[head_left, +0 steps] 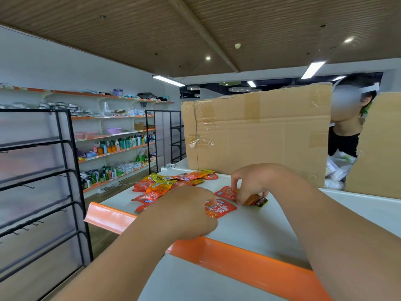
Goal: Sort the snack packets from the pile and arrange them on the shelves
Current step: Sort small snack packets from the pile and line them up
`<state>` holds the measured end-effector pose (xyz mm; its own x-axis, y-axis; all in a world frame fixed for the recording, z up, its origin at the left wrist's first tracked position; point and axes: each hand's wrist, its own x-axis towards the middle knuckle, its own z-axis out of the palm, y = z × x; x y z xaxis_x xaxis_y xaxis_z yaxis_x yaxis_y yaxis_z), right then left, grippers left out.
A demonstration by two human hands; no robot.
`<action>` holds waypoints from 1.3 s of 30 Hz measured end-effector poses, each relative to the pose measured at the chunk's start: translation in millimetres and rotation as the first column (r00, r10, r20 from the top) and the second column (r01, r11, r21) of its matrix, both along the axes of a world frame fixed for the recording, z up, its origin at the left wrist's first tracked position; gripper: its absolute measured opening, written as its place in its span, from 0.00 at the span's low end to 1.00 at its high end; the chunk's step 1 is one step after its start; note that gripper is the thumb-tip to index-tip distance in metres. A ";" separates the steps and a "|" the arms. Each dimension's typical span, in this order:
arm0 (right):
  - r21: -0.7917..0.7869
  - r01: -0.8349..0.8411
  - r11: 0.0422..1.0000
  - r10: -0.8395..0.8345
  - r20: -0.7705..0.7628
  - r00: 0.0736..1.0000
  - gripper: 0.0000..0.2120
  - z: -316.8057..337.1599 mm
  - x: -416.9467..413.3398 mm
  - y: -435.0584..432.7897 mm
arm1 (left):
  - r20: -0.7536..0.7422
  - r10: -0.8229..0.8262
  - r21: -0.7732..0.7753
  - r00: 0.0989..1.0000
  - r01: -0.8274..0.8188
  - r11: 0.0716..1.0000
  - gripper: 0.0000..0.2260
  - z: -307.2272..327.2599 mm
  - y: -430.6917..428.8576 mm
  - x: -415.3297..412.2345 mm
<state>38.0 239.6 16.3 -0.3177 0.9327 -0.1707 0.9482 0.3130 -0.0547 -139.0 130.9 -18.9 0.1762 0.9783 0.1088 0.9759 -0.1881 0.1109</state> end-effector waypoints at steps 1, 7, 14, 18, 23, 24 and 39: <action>-0.007 0.005 1.000 -0.005 -0.007 1.000 0.25 0.6 0.7 -1.1 | 0.036 0.003 -0.014 0.999 -0.002 1.000 0.21 -0.9 -0.2 -0.3; -0.007 -0.022 1.000 0.022 -0.024 0.999 0.26 1.6 -1.5 -3.7 | 0.096 -0.012 0.018 0.995 0.011 1.000 0.20 -2.0 2.6 1.6; 0.007 -0.026 1.000 0.026 -0.015 1.000 0.24 2.6 -3.5 -6.2 | 0.158 0.010 0.026 0.987 -0.014 1.000 0.23 -8.0 5.8 9.4; 0.032 -0.022 0.999 0.023 -0.032 0.999 0.22 3.8 -1.6 -7.0 | 0.236 0.036 0.060 0.971 -0.052 0.997 0.24 -11.2 7.5 13.3; 0.088 -0.007 0.996 0.008 -0.015 1.000 0.18 4.5 -1.1 -5.2 | 0.349 0.060 0.130 0.935 -0.112 0.985 0.25 -24.7 9.4 18.9; 0.102 -0.001 0.995 0.004 -0.034 0.999 0.18 5.2 -1.2 -3.8 | 0.371 0.063 0.145 0.927 -0.125 0.982 0.25 -25.3 10.0 19.2; 0.262 0.145 0.954 -0.028 -0.404 0.914 0.13 27.3 88.8 -54.7 | 0.471 -0.011 0.312 0.882 -0.155 0.937 0.19 -7.0 -8.6 81.0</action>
<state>126.9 184.9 43.6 -0.2195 0.9497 0.2235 0.8916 0.2882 -0.3491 -57.9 122.2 -25.8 -0.0443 0.8773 0.4778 0.8405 -0.2257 0.4925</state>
